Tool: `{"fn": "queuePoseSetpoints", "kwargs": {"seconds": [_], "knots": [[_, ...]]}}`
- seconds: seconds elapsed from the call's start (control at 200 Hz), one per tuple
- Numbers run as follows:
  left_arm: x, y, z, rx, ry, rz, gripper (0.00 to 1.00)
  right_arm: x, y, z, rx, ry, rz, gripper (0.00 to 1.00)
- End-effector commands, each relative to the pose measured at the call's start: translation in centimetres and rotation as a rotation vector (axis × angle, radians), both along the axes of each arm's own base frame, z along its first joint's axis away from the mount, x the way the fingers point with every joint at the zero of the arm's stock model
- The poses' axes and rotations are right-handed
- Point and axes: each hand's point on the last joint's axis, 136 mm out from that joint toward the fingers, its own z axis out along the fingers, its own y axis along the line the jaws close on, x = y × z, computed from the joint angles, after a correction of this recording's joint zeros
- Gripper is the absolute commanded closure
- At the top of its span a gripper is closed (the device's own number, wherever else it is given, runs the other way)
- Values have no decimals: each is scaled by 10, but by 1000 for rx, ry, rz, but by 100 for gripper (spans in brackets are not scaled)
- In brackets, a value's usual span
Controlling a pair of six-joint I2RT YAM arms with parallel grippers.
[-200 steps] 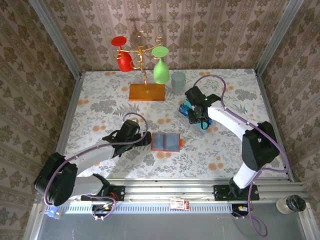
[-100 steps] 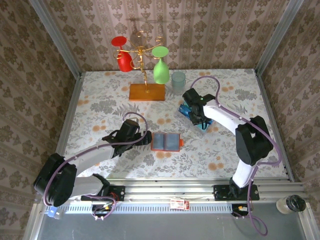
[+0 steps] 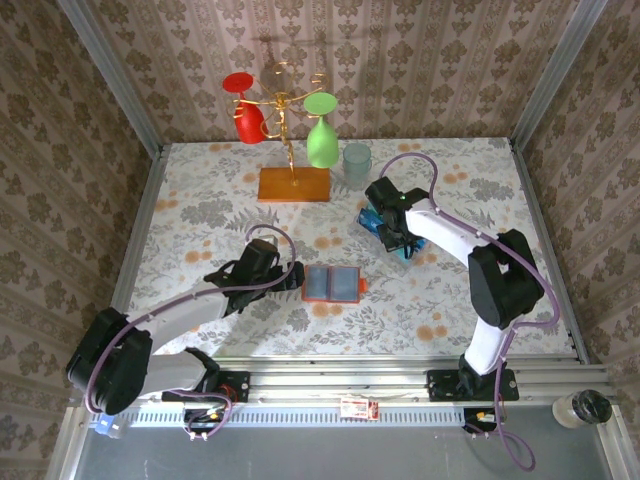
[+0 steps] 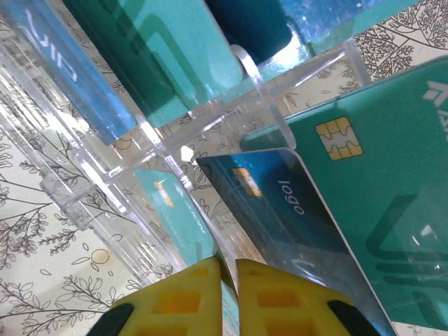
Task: Put the credit cards into the card holder
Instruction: Pick up the credit card from the storage box.
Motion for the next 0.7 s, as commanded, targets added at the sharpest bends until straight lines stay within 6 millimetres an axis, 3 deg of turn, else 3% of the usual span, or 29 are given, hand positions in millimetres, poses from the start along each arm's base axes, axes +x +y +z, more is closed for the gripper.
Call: {"fn": "queuePoseSetpoints", "kwargs": {"seconds": [0.0,0.365,0.555,0.695], "knots": [[-5,3,0,18,-7,-13,0,-8,4,-4,29,27,15,92],[-7,5,-3,32,10,-10,0,-5,16,20,89,-5,86,100],[-8,8,-4,47,14,-12,0,-8,25,48,151,-42,105,100],[-9,8,-6,57,14,-21,0,-16,43,71,288,-84,100,100]]}}
